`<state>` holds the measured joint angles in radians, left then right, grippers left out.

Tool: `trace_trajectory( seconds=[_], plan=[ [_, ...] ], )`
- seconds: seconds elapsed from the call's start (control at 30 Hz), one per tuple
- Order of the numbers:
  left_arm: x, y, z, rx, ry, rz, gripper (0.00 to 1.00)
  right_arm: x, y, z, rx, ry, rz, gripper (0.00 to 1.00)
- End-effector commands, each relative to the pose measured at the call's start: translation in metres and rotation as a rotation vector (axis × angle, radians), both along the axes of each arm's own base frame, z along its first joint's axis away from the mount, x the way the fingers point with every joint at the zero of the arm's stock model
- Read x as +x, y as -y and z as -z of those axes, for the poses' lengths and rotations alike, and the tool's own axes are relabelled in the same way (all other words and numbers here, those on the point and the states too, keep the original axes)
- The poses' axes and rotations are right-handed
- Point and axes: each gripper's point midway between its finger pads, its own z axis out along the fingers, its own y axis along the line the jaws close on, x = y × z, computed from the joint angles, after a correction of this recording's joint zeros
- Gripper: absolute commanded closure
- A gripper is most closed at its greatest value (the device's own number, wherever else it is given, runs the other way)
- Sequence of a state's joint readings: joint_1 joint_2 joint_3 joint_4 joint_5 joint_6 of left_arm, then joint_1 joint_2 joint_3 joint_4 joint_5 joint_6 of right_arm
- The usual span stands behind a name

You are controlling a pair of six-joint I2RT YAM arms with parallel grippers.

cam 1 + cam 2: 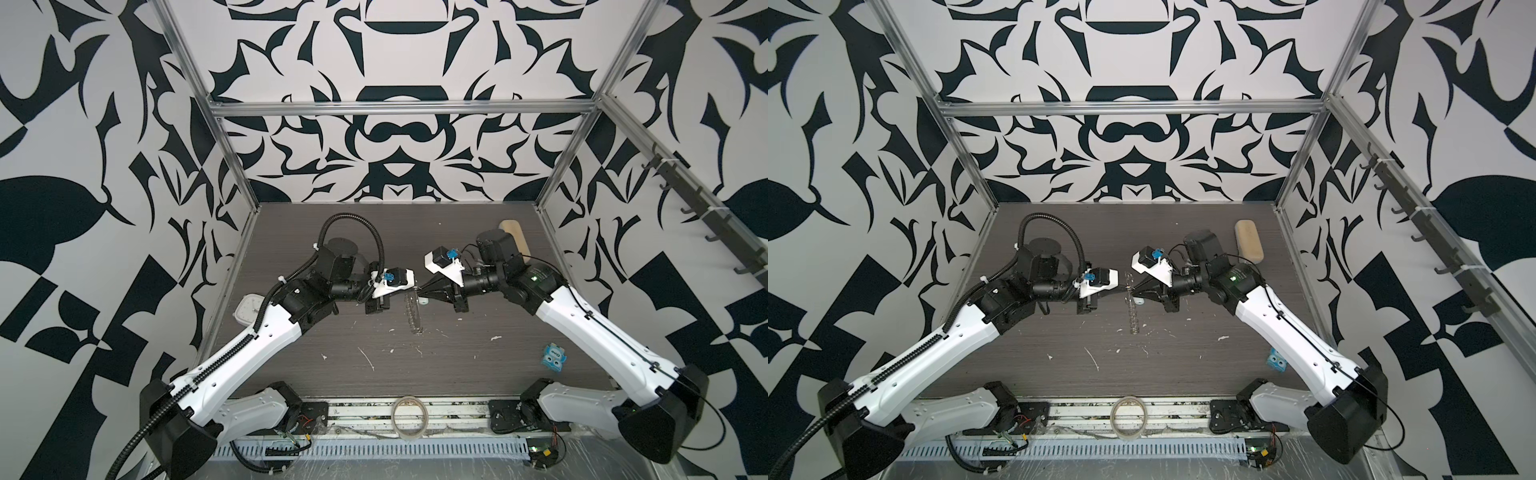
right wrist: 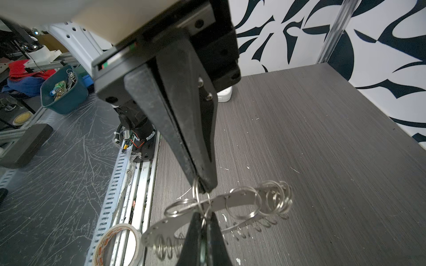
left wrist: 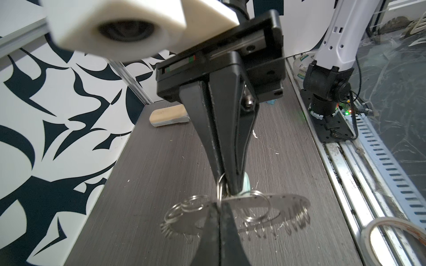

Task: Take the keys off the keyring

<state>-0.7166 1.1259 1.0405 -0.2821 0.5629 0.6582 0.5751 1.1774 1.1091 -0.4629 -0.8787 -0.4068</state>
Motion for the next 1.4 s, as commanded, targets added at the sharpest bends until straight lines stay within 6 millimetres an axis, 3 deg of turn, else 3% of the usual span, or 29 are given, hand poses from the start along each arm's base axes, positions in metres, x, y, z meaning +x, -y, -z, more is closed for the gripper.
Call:
trace_trajectory(
  seconds=[0.0, 0.63, 0.87, 1.03, 1.37],
  plan=[
    [0.013, -0.006, 0.016, 0.057, 0.010, -0.043, 1.00, -0.033, -0.004, -0.052, 0.175, 0.089, -0.141, 1.00],
    [0.032, -0.019, 0.028, 0.102, -0.011, -0.018, 1.00, -0.046, -0.001, -0.061, 0.227, 0.072, -0.185, 1.00],
    [0.041, -0.025, 0.016, 0.141, 0.040, -0.017, 1.00, -0.026, 0.007, -0.029, 0.013, 0.122, -0.090, 1.00],
    [0.045, -0.024, 0.021, 0.176, 0.073, -0.003, 1.00, -0.021, 0.009, -0.017, -0.101, 0.101, -0.083, 1.00],
    [0.059, -0.024, 0.021, 0.187, 0.133, -0.056, 1.00, -0.023, 0.017, -0.029, -0.179, 0.106, -0.080, 1.00]
  ],
)
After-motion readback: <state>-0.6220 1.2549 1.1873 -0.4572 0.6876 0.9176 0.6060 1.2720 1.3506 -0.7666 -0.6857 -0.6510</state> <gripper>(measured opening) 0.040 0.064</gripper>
